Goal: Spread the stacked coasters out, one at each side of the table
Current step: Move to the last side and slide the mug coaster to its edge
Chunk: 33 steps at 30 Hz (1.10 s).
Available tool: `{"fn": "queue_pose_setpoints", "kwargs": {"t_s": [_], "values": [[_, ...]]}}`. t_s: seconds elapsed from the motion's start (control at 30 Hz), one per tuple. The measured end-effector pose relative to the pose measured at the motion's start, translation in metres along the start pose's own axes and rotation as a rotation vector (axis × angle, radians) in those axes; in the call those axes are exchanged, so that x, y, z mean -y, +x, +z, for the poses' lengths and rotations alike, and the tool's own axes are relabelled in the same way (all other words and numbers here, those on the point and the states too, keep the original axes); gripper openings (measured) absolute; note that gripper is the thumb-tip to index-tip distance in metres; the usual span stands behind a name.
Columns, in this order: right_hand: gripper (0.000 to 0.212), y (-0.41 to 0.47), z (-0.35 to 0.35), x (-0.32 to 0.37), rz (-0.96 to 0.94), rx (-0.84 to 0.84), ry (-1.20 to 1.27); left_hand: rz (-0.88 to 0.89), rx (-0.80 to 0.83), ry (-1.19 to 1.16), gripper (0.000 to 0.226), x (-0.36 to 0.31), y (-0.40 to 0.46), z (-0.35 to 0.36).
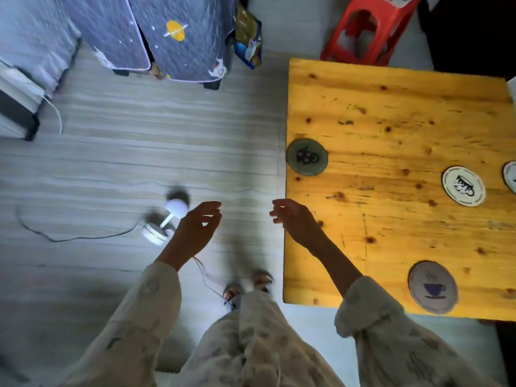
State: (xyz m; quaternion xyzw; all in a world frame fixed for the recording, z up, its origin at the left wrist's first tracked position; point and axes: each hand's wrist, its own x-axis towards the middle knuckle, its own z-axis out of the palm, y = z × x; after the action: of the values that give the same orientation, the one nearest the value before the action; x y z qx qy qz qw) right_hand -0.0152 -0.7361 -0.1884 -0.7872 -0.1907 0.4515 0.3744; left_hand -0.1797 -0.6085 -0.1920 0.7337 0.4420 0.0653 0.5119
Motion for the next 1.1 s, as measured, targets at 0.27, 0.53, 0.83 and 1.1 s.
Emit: {"fn": "queue_pose_setpoints", "kwargs": {"t_s": [0.27,0.53,0.83,1.1], "values": [[0.029,0.059,0.001,0.049,0.011,-0.091,-0.001,0.023,0.141,0.084,0.029,-0.023,0.088,-0.028],[0.027,0.178,-0.042,0.141,-0.044,-0.218,-0.058,0.154,0.211,0.140,0.029,-0.096,0.243,-0.059],[0.029,0.273,-0.097,0.218,0.000,-0.299,0.001,0.258,0.333,0.151,0.029,-0.179,0.384,-0.077],[0.029,0.372,-0.132,0.271,0.084,-0.462,0.076,0.300,0.524,0.192,0.028,-0.233,0.530,-0.080]]}}
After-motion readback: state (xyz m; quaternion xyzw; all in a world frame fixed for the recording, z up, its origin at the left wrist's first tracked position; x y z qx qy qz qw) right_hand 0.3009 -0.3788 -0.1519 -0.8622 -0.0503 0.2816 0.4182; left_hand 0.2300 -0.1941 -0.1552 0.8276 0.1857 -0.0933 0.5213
